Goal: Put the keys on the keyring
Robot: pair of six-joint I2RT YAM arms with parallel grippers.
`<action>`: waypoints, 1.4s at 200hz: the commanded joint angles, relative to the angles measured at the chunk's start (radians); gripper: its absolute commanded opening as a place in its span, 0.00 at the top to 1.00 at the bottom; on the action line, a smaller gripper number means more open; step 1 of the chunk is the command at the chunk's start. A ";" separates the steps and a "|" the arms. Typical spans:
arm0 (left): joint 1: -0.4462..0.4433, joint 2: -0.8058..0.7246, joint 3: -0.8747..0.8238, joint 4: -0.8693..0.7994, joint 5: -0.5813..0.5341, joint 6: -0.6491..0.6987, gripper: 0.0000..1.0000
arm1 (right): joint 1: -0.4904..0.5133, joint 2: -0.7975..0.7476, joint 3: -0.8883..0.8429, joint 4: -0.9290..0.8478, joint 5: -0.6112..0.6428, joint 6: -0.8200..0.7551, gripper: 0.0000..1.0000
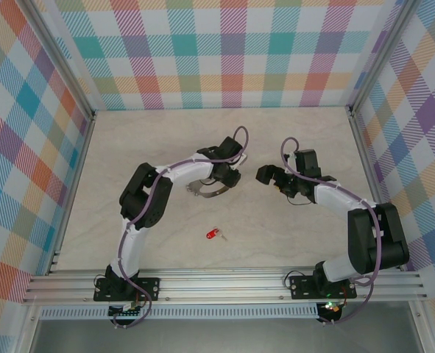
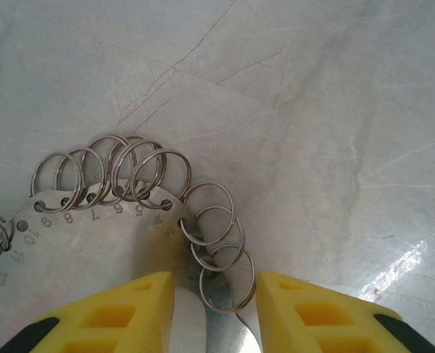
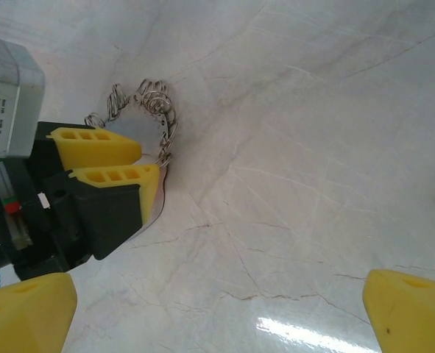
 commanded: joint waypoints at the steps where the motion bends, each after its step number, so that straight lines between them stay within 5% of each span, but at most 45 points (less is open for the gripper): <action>1: -0.013 0.024 0.035 -0.013 -0.014 0.023 0.65 | 0.007 0.011 -0.010 0.029 -0.031 0.010 0.00; 90: -0.012 0.048 0.040 -0.011 -0.056 0.025 0.75 | 0.007 0.010 -0.019 0.043 -0.030 0.018 0.00; 147: -0.013 0.044 0.046 -0.009 -0.061 0.022 1.00 | 0.006 0.011 -0.022 0.039 -0.023 0.033 0.00; 192: -0.012 -0.010 0.077 -0.043 -0.048 0.008 1.00 | 0.008 -0.015 -0.038 0.054 -0.054 0.081 0.00; 231: -0.012 -0.107 0.104 -0.077 0.028 -0.005 1.00 | 0.008 -0.069 -0.041 0.079 -0.120 0.118 0.00; 280: 0.014 -0.296 0.012 0.045 0.260 -0.006 1.00 | 0.007 -0.181 0.005 0.070 -0.192 0.066 0.10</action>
